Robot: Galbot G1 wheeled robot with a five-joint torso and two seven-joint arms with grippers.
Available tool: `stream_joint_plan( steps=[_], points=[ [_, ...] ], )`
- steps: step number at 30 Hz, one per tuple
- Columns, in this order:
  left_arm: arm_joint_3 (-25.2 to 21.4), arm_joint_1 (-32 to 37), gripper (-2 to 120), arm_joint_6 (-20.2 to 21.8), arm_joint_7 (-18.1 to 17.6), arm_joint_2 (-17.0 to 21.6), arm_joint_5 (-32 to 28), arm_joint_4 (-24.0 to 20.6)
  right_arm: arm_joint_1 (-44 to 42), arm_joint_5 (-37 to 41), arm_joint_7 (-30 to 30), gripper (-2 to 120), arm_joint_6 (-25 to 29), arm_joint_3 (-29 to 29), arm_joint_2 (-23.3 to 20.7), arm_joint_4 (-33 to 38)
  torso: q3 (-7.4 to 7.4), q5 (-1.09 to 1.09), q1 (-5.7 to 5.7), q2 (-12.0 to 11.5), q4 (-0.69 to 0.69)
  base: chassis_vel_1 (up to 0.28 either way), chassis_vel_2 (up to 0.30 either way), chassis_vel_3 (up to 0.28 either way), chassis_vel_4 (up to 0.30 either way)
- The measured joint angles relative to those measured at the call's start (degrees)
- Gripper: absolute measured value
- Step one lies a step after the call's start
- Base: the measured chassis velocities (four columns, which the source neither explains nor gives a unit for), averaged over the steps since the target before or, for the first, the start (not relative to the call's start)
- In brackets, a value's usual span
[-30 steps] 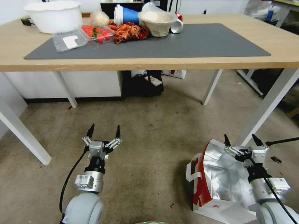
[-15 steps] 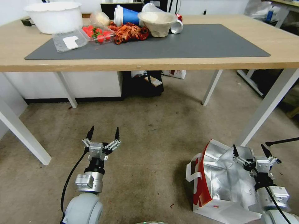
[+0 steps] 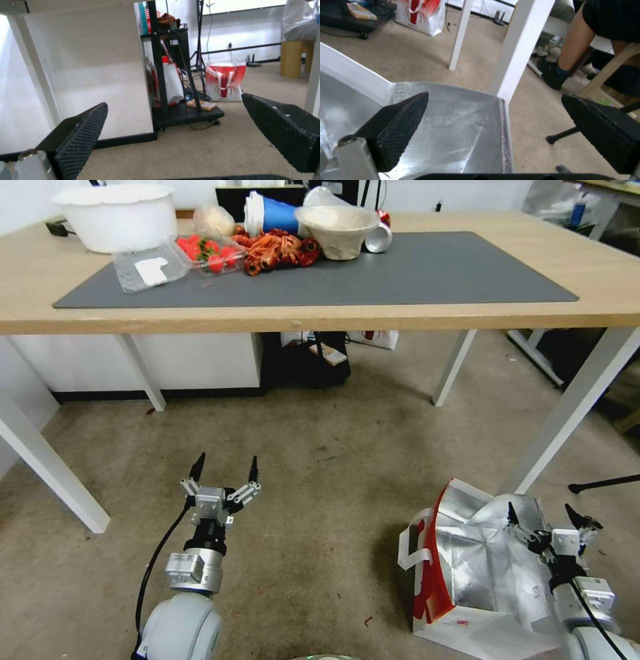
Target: Pick up the food delivery bag from the floor and place it on the table.
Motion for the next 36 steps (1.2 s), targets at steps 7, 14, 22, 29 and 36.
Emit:
stream_joint_plan(
  steps=[7, 14, 22, 29, 36],
  points=[
    [0.00, -0.02, 100, 0.00, -0.02, -0.12, 0.05, -0.08, 1.29, 0.37, -0.49, 100, -1.41, -0.19, -0.58, -1.50, 0.00, 0.00, 0.00, 0.02, 0.00, 0.000, 0.000, 0.000, 0.000],
    [-0.06, 0.45, 100, -0.08, -0.02, -0.19, 0.22, -0.28, 2.10, 0.46, -0.91, 100, -3.49, -0.53, -1.00, -2.25, 0.00, 0.00, 0.00, 0.02, 0.00, 0.000, 0.000, 0.000, 0.000],
    [-0.04, 0.76, 100, -0.27, -0.12, -0.40, 0.71, -0.46, 2.30, 1.24, -1.45, 94, -5.70, -0.49, -1.78, -2.85, 0.00, 0.00, 0.00, 0.03, 0.00, 0.000, 0.000, 0.000, 0.000],
    [-0.08, 0.98, 100, -0.30, -0.31, -0.42, 0.79, -0.67, 2.23, 2.54, -1.87, 68, -7.18, -0.50, -2.09, -2.89, 0.00, 0.00, 0.00, 0.03, 0.00, 0.000, 0.000, 0.000, 0.000],
    [-0.08, 1.18, 100, -0.31, -0.27, -0.41, 0.79, -0.83, 2.28, 2.71, -1.85, 43, -7.42, -0.60, -2.00, -3.02, 0.00, 0.00, 0.00, 0.03, 0.00, 0.000, 0.000, 0.000, 0.000]
  ],
)
